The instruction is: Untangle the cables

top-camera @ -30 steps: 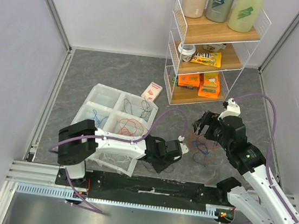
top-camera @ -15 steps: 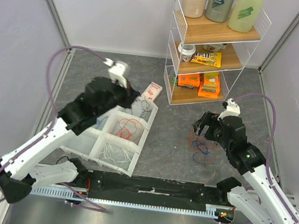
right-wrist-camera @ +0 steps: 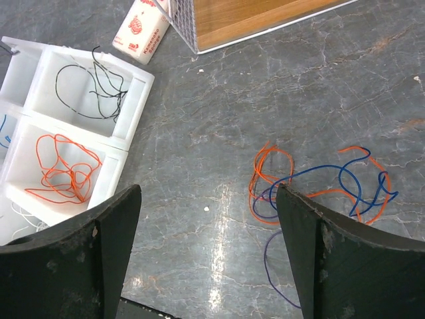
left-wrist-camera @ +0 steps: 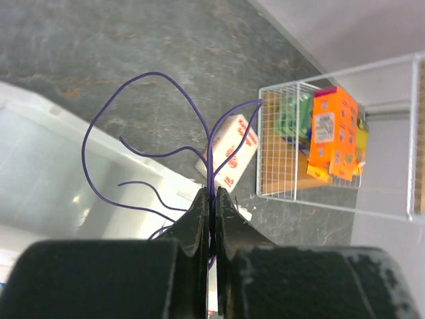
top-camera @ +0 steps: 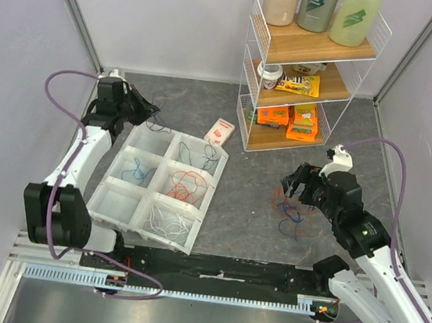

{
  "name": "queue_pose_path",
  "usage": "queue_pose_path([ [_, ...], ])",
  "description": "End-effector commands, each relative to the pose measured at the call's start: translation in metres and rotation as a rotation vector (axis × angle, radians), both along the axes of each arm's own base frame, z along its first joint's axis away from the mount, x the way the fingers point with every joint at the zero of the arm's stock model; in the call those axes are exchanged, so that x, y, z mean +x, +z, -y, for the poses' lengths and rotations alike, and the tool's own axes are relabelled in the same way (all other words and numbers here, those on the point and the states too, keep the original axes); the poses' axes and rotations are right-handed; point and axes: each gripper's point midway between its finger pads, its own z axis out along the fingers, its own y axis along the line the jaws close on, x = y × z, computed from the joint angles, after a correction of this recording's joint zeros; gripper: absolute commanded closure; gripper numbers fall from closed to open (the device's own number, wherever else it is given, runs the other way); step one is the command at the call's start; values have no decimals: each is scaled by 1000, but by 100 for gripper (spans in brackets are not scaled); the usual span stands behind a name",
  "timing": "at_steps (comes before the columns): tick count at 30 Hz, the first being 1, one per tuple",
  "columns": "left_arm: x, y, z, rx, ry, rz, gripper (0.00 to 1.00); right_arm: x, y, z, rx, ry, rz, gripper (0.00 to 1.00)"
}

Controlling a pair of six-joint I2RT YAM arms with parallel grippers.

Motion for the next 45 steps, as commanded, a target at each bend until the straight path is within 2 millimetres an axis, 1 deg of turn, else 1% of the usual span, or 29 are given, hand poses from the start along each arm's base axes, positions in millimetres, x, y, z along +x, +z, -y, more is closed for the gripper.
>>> queue_pose_path([
  [1,15,-3,-12,-191,76,-7,98,-5,24,4,30,-8,46,10],
  [5,11,-38,-26,-177,174,-105,98,-6,21,3,32,-6,40,10],
  [8,5,-58,-24,-199,181,-155,98,-5,17,1,27,-1,25,10],
  [11,0,-68,-20,-224,175,-191,98,-4,17,1,22,-2,26,10],
  [15,-8,-73,-25,-245,231,-208,97,-2,16,3,11,-9,26,10],
  [16,-9,-72,-25,-244,234,-203,93,-2,16,2,12,-4,25,10],
  [17,-10,-69,-26,-244,240,-195,85,-3,15,2,11,-3,22,10],
  [18,-11,-66,-27,-243,247,-184,70,-3,12,2,9,0,15,10],
  [19,-12,-61,-28,-244,248,-171,57,-3,9,1,8,2,8,10],
  [20,-14,-55,-27,-244,246,-158,50,-2,7,0,5,3,1,10],
  [22,-20,-38,-27,-245,240,-120,39,-2,1,1,-6,0,-17,10],
  [23,-26,-34,-26,-242,236,-116,35,-2,-1,0,-10,2,-24,10],
  [24,-31,-26,-26,-237,229,-93,31,-1,-3,2,-21,-2,-28,10],
  [25,-38,-17,-26,-230,222,-67,30,0,-5,5,-42,-14,-32,10],
  [26,-44,-13,-26,-221,211,-46,30,2,-7,14,-78,-54,-40,10],
  [27,-51,-7,-24,-209,198,-26,26,3,-10,24,-111,-105,-49,10],
  [28,-58,-3,-23,-199,180,-9,25,5,-14,38,-157,-171,-68,10],
  [29,-65,0,-22,-182,165,6,19,7,-15,53,-208,-250,-74,10],
  [30,-71,3,-22,-162,150,22,16,9,-20,63,-249,-300,-92,10],
  [32,-82,9,-17,-126,86,65,16,11,-33,74,-295,-376,-139,11],
  [33,-87,10,-10,-118,30,77,16,13,-43,75,-300,-400,-175,11],
  [35,-99,11,11,-124,-111,100,18,14,-65,78,-296,-438,-250,14],
  [36,-106,12,25,-131,-189,113,19,15,-76,80,-291,-463,-279,15],
  [37,-116,11,46,-133,-283,119,19,15,-85,84,-282,-488,-303,16],
  [39,-134,10,81,-87,-431,149,20,16,-105,88,-249,-510,-338,18],
  [41,-156,5,117,-43,-551,174,20,19,-118,91,-209,-517,-362,18],
  [43,-189,-2,160,-51,-713,184,20,23,-132,85,-179,-461,-389,19],
  [44,-201,-10,173,-62,-766,177,20,27,-136,76,-174,-391,-393,21],
  [45,-212,-16,186,-72,-822,177,21,28,-140,61,-161,-294,-410,21],
])
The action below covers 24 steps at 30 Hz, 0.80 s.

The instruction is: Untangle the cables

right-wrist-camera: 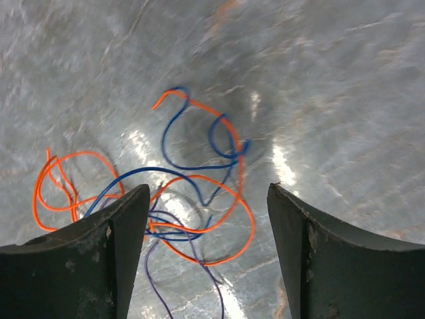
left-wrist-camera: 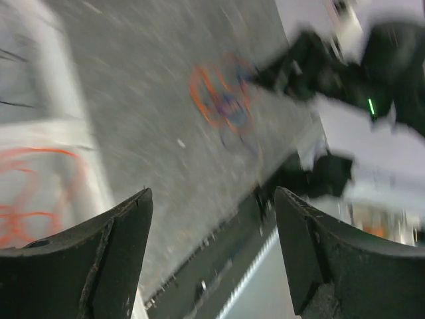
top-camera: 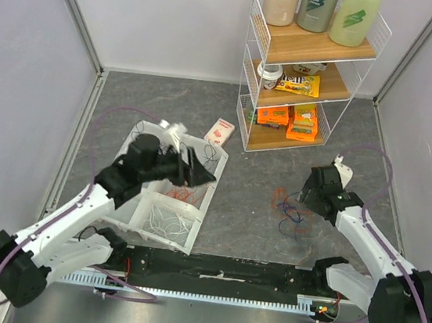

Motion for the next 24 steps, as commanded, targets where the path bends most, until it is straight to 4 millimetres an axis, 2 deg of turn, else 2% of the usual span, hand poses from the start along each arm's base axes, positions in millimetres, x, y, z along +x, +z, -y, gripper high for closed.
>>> queue_pose_path([
  [1,-48,-12,57,6,-281,111,21,24,-8,-53,178,273,19,22],
  [3,-57,-28,71,36,-331,89,22,16,-18,-89,275,444,-35,21],
  [4,-59,-31,76,43,-351,87,23,8,-19,-114,331,539,-43,21],
  [6,-62,-37,85,60,-381,84,24,-5,-15,-151,363,670,-35,23],
  [9,-59,-43,95,78,-400,74,24,-18,-3,-190,434,757,-8,35],
  [11,-55,-46,98,86,-390,65,25,-17,5,-192,457,731,19,41],
  [13,-53,-53,99,96,-380,44,25,-14,10,-185,433,705,45,42],
  [17,-50,-67,109,118,-398,4,24,-12,21,-167,362,656,82,24],
  [19,-42,-75,113,155,-380,-14,24,-12,18,-160,324,644,81,22],
  [20,-37,-80,115,176,-370,-28,24,-12,16,-161,327,657,77,23],
  [24,-18,-99,122,269,-322,-80,42,-17,10,-188,440,755,66,33],
])
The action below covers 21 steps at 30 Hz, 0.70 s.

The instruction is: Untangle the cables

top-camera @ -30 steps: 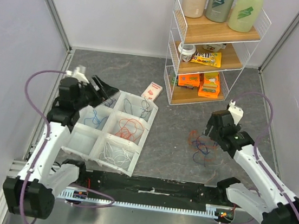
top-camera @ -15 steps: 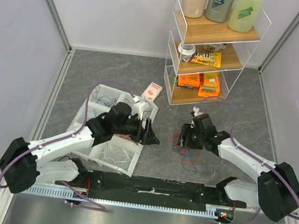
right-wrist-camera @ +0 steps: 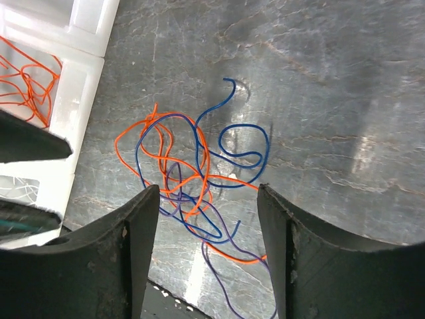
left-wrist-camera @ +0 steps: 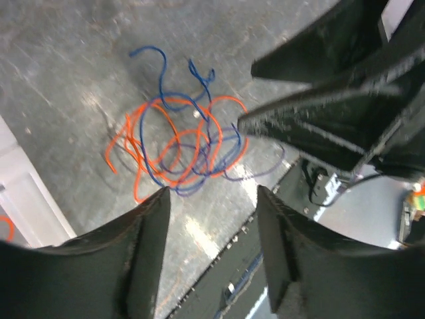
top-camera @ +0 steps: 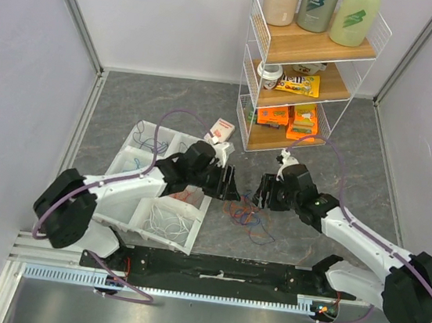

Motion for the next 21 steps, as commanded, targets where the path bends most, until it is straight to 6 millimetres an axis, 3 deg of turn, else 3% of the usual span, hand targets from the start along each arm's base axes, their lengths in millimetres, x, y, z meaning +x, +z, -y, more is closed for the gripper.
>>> queue_pose_path([
  [1,29,-2,12,76,46,65,45,-1,-9,-19,71,70,-20,35],
  [6,34,-26,3,208,81,117,48,0,-22,-24,94,70,-20,43],
  [10,33,-45,-4,309,88,132,39,-1,-30,-31,133,84,-33,49],
  [13,30,-57,-4,339,77,96,40,-3,-38,-31,128,83,-50,48],
  [17,27,-64,-1,341,59,85,55,-2,-40,-28,122,65,-45,48],
  [21,27,-56,2,324,29,114,86,-2,-42,-26,121,47,-42,50],
])
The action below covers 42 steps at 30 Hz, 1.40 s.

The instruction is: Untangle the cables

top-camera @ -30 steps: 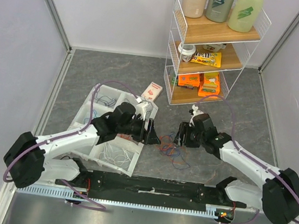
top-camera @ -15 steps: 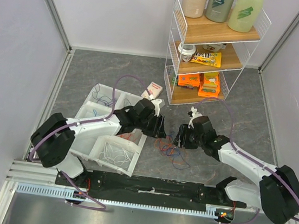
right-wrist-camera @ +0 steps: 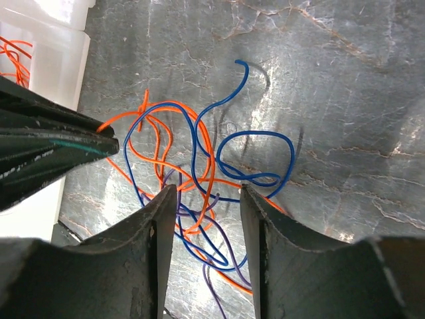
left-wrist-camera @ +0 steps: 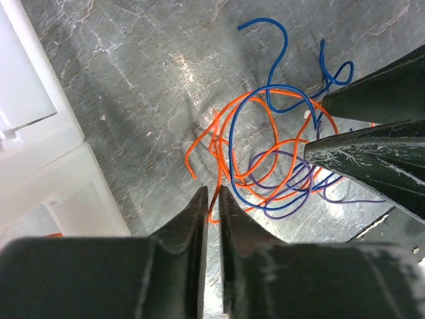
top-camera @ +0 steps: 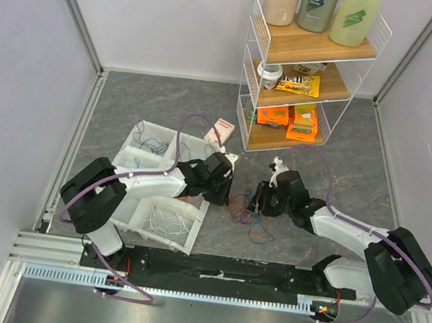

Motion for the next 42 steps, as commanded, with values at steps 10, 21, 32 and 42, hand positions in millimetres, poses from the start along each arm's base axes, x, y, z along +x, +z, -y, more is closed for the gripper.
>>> queue_pose_path([
  [10,12,166,-17,-216,-53,456,98,14,-15,42,-148,-256,12,94],
  [21,-33,409,-134,-526,103,1023,99,16,-7,94,-288,-468,60,92],
  [32,-32,476,-210,-428,360,1139,98,8,-7,154,-411,-675,42,75],
  [42,-40,502,-207,-485,329,1159,98,22,21,142,-340,-572,107,24],
])
